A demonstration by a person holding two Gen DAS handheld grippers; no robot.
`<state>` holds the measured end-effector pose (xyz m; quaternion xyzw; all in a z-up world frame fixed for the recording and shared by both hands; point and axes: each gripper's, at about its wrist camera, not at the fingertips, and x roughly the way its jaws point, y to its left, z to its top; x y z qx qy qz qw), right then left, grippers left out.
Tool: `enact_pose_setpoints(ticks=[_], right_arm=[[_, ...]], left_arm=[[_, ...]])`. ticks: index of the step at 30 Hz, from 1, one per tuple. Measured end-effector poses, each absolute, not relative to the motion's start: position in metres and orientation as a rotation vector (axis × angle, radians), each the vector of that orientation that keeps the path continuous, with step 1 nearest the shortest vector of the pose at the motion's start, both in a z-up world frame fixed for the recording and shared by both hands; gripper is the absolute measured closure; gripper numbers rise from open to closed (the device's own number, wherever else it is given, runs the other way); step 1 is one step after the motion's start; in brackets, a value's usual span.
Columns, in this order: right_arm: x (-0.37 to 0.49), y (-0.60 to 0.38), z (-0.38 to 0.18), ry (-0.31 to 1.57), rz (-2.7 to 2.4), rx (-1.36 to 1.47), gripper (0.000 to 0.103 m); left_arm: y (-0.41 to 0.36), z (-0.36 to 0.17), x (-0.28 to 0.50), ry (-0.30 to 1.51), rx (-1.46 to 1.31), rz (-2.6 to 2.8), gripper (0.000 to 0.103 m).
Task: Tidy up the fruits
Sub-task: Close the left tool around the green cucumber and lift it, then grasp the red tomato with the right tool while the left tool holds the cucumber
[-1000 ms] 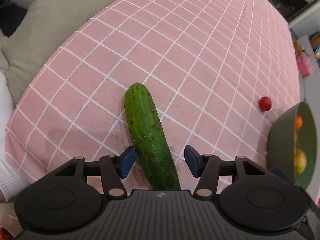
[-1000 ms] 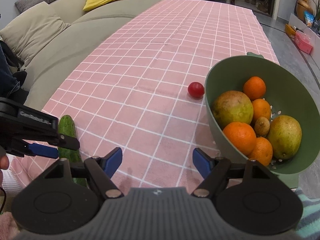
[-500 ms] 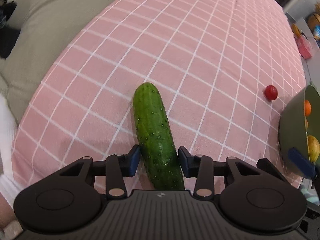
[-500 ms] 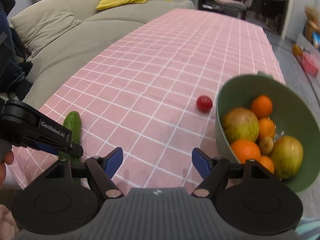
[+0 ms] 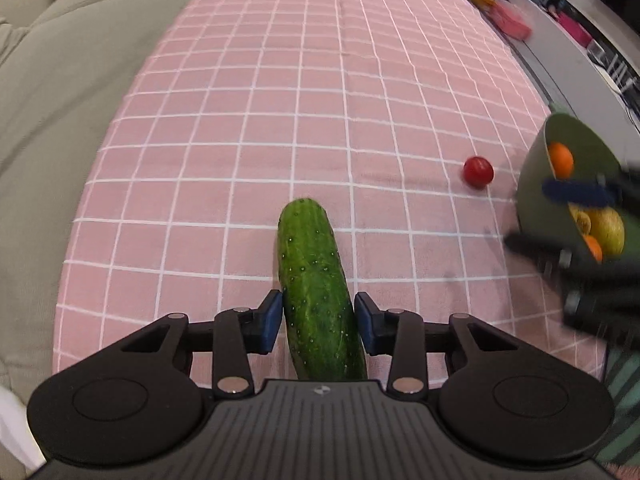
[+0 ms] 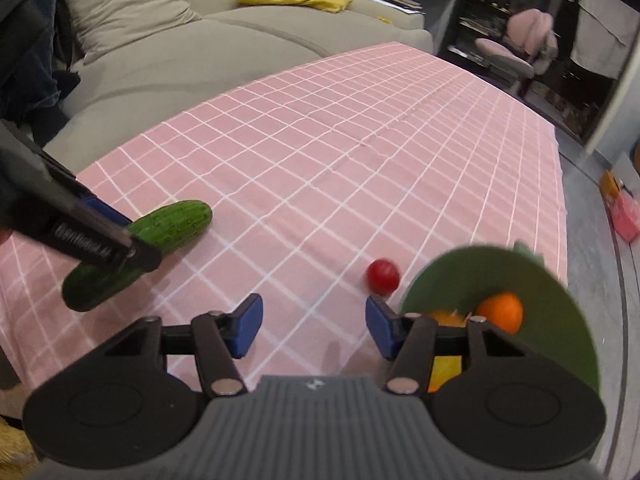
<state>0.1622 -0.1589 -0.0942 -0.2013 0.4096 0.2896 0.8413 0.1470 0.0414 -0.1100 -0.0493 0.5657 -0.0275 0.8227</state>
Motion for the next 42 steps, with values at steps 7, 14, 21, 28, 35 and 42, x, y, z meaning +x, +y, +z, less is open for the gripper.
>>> enact_pose_setpoints(ticks=[7, 14, 21, 28, 35, 42], right_arm=[[0.216, -0.148, -0.09, 0.928, 0.717, -0.549, 0.054], [0.27, -0.128, -0.11, 1.111, 0.739, -0.696, 0.06], [0.289, -0.117, -0.137, 1.236, 0.747, -0.777, 0.068], [0.291, -0.118, -0.153, 1.277, 0.758, -0.792, 0.071], [0.298, -0.12, -0.154, 1.28, 0.751, -0.777, 0.079], [0.277, -0.12, -0.132, 1.202, 0.732, -0.712, 0.08]], left_arm=[[0.044, -0.124, 0.15, 1.237, -0.114, -0.083, 0.06], [0.054, -0.127, 0.157, 1.259, -0.201, -0.07, 0.059], [0.046, -0.128, 0.163, 1.279, -0.174, -0.04, 0.059], [0.048, -0.13, 0.167, 1.299, -0.211, -0.017, 0.059], [0.052, -0.132, 0.165, 1.298, -0.236, 0.002, 0.061], [0.046, -0.122, 0.159, 1.262, -0.21, -0.009, 0.061]])
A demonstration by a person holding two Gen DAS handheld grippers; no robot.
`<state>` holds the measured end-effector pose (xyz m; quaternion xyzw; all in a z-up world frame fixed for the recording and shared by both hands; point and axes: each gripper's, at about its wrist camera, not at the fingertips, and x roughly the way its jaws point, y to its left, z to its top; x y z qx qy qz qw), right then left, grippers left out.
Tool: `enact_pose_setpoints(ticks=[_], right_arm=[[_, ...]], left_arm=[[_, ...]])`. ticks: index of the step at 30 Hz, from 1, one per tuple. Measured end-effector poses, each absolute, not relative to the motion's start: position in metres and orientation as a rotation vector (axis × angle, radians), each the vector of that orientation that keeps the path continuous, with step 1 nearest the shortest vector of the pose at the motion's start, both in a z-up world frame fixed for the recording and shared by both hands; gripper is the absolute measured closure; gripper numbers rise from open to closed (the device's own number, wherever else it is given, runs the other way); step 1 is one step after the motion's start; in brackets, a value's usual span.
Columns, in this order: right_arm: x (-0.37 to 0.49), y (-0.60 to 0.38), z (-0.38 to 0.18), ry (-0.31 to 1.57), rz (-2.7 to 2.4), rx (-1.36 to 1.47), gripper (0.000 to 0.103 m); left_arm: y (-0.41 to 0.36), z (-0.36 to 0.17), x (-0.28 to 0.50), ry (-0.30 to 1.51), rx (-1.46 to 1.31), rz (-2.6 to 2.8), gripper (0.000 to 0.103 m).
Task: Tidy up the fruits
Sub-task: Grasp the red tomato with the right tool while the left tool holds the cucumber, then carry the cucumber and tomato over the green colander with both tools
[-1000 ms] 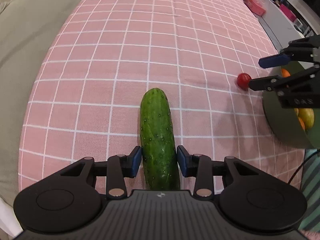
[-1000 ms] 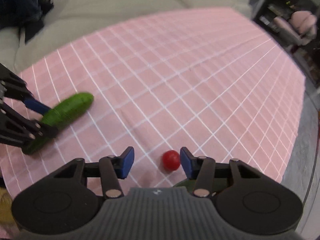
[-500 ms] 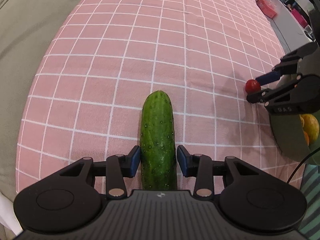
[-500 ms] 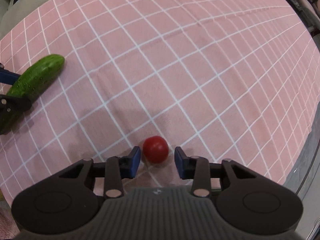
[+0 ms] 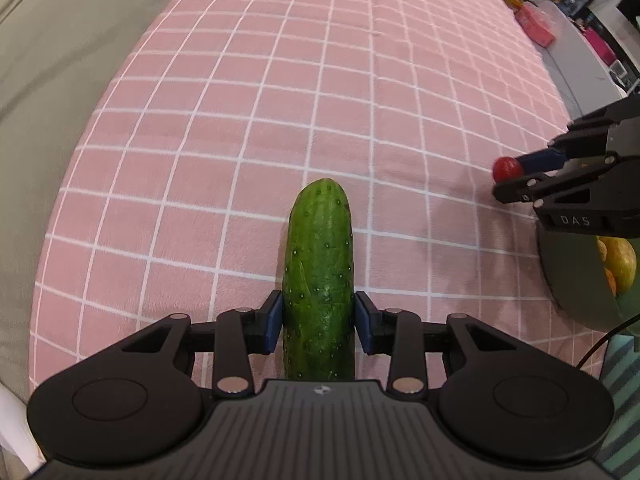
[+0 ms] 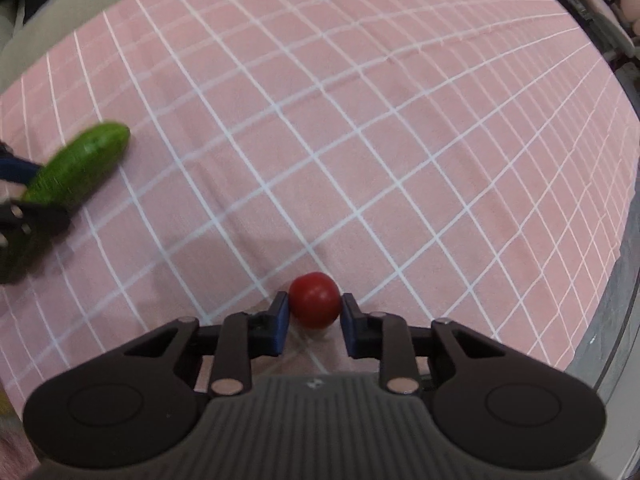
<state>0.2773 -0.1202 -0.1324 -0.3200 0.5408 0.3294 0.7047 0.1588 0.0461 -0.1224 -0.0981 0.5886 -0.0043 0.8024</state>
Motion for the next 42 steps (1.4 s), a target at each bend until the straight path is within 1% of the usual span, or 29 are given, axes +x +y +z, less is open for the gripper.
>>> enact_pose_setpoints(ticks=[11, 16, 23, 35, 42], right_arm=[[0.229, -0.135, -0.07, 1.081, 0.727, -0.409, 0.08], [0.207, -0.161, -0.045, 1.029, 0.688, -0.256, 0.08], [0.182, -0.208, -0.024, 0.983, 0.577, -0.121, 0.08], [0.172, -0.278, -0.011, 0.953, 0.433, -0.091, 0.08], [0.174, -0.302, -0.022, 0.979, 0.386, -0.1, 0.08]], left_arm=[[0.028, -0.08, 0.153, 1.152, -0.207, -0.083, 0.062], [0.016, -0.054, 0.153, 1.096, -0.226, -0.13, 0.062], [-0.018, -0.023, 0.156, 1.035, -0.226, -0.219, 0.062], [-0.091, 0.0, 0.188, 0.987, -0.247, -0.381, 0.062], [-0.127, -0.013, 0.207, 1.013, -0.268, -0.419, 0.062]])
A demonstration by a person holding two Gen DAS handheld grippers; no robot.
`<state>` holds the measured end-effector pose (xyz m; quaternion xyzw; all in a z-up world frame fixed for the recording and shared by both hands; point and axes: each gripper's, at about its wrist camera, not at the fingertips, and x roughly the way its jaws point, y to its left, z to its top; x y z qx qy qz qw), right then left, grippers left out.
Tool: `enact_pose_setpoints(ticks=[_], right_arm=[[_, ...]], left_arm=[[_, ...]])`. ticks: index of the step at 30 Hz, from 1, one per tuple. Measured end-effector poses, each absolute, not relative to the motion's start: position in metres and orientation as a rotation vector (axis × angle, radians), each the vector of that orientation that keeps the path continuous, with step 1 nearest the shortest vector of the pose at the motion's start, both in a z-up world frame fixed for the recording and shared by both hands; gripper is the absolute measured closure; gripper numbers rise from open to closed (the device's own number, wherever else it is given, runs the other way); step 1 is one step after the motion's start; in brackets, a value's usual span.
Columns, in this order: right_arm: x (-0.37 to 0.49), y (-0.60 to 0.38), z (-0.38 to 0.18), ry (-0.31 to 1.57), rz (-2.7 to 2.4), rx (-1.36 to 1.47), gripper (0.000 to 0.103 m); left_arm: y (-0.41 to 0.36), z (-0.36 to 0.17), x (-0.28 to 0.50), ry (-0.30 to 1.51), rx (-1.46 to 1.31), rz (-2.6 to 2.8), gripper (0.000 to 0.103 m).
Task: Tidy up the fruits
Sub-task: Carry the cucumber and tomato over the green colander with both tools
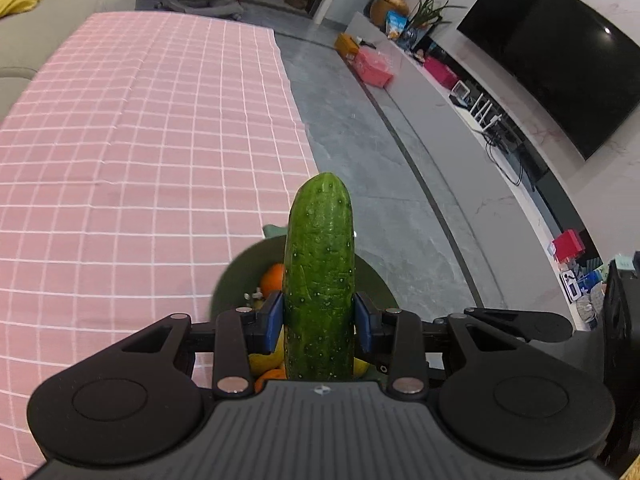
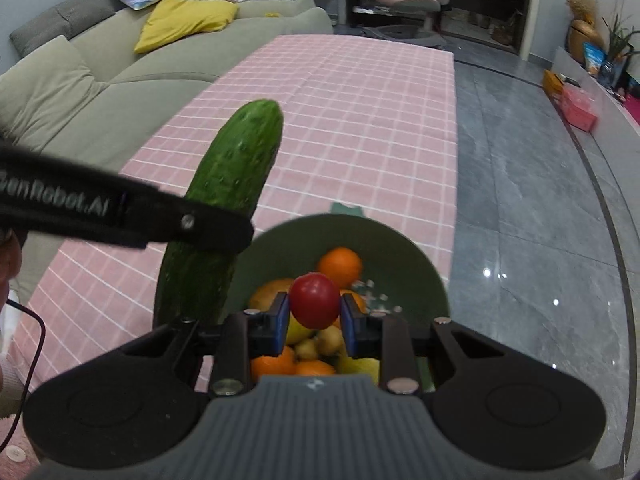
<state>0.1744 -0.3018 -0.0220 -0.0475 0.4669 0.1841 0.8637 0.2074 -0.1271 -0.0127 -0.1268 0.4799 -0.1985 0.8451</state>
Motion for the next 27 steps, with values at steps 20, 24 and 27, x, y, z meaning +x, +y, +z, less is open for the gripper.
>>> enact_pose_setpoints(ticks=[20, 24, 27], right_arm=[[0.193, -0.311, -0.073, 1.078, 0.398, -0.156, 0.08], [0.196, -0.311, -0.078, 1.085, 0.396, -0.156, 0.079], [0.198, -0.309, -0.079, 1.08, 0.395, -0.165, 0.079]], left_arm=[[-0.156, -0.073, 0.227, 1.155, -0.286, -0.381, 0.062], [-0.156, -0.082, 0.229, 1.173, -0.3, -0.38, 0.062], [-0.156, -0.084, 0.23, 1.176, -0.296, -0.382, 0.062]])
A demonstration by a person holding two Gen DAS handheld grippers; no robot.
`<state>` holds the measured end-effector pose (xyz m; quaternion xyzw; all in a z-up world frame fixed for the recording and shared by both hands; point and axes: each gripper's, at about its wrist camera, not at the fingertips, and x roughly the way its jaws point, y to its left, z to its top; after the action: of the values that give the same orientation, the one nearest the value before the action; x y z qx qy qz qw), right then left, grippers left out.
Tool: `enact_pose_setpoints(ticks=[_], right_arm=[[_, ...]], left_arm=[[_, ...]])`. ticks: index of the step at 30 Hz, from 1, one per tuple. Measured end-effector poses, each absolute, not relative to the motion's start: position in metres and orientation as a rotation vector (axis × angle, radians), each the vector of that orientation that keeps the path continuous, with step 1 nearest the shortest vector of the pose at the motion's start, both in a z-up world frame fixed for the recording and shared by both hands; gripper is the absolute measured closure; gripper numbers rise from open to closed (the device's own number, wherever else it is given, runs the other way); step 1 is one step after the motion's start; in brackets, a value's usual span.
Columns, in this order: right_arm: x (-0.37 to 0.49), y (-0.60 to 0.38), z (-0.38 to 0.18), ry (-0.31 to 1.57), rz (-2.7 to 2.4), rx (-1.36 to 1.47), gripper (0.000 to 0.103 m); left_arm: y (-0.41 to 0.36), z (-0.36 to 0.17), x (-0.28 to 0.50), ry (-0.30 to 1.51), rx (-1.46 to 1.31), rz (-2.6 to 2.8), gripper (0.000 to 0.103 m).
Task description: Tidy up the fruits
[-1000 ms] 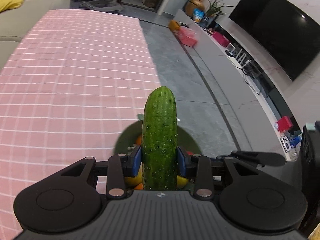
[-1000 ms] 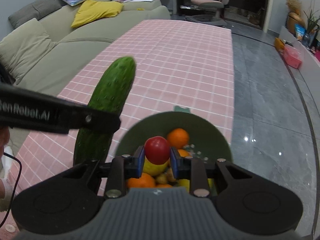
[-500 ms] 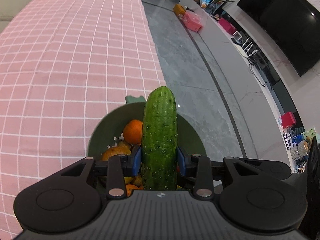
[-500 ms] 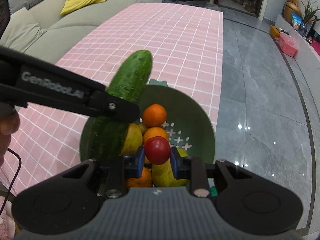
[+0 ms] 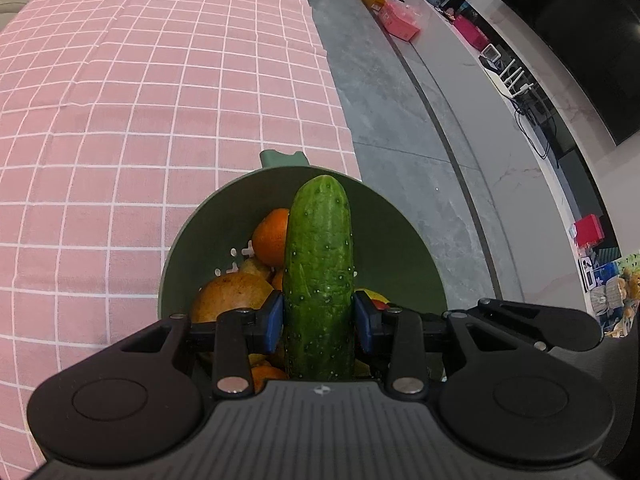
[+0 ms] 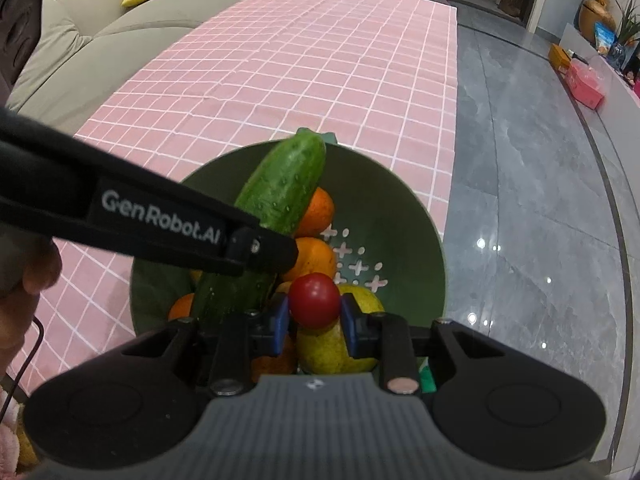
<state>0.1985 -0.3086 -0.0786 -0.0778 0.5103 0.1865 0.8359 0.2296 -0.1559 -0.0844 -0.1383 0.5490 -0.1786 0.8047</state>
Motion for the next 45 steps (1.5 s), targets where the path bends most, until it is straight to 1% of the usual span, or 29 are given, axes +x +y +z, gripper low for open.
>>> enact_pose_setpoints(ticks=[7, 11, 13, 15, 16, 17, 18, 21, 23, 24, 26, 31, 37, 40, 43, 45], right_arm=[[0.202, -0.306, -0.08, 1.079, 0.394, -0.177, 0.077], [0.2, -0.304, -0.08, 1.076, 0.39, -0.211, 0.077], [0.201, -0.303, -0.08, 1.078, 0.39, -0.221, 0.077], [0.201, -0.301, -0.079, 1.083, 0.383, -0.234, 0.078], [0.201, -0.301, -0.079, 1.086, 0.377, -0.243, 0.076], [0.201, -0.3, -0.078, 1.086, 0.371, -0.252, 0.072], [0.201, -0.299, -0.077, 1.084, 0.364, -0.261, 0.07], [0.198, -0.297, -0.073, 1.071, 0.342, -0.307, 0.058], [0.195, -0.295, -0.069, 1.05, 0.323, -0.342, 0.045], [0.194, -0.295, -0.067, 1.041, 0.316, -0.352, 0.043], [0.191, -0.295, -0.061, 1.022, 0.301, -0.361, 0.031], [0.181, -0.289, -0.043, 0.964, 0.251, -0.417, 0.021], [0.157, -0.277, -0.009, 0.841, 0.226, -0.414, 0.019], [0.142, -0.276, 0.011, 0.769, 0.205, -0.34, 0.013], [0.13, -0.276, 0.024, 0.722, 0.189, -0.255, 0.013], [0.118, -0.276, 0.033, 0.682, 0.177, -0.206, 0.011]], left_arm=[[-0.149, -0.096, 0.233, 1.216, -0.366, -0.379, 0.06], [-0.153, -0.093, 0.231, 1.203, -0.327, -0.392, 0.06], [-0.154, -0.091, 0.229, 1.196, -0.31, -0.394, 0.057], [-0.154, -0.087, 0.226, 1.184, -0.3, -0.401, 0.048], [-0.155, -0.084, 0.224, 1.174, -0.294, -0.407, 0.046], [-0.155, -0.081, 0.222, 1.161, -0.283, -0.412, 0.042], [-0.156, -0.078, 0.22, 1.148, -0.272, -0.419, 0.039], [-0.155, -0.067, 0.214, 1.113, -0.249, -0.43, 0.038], [-0.153, -0.058, 0.21, 1.089, -0.244, -0.433, 0.038], [-0.153, -0.055, 0.208, 1.079, -0.243, -0.435, 0.038], [-0.149, -0.046, 0.205, 1.054, -0.241, -0.434, 0.037], [-0.136, -0.019, 0.193, 0.97, -0.201, -0.397, 0.037], [-0.119, 0.012, 0.168, 0.823, -0.057, -0.317, 0.036], [-0.108, 0.026, 0.151, 0.74, -0.004, -0.271, 0.032], [-0.096, 0.038, 0.135, 0.667, 0.02, -0.227, 0.03], [-0.089, 0.046, 0.123, 0.619, 0.031, -0.201, 0.025]])
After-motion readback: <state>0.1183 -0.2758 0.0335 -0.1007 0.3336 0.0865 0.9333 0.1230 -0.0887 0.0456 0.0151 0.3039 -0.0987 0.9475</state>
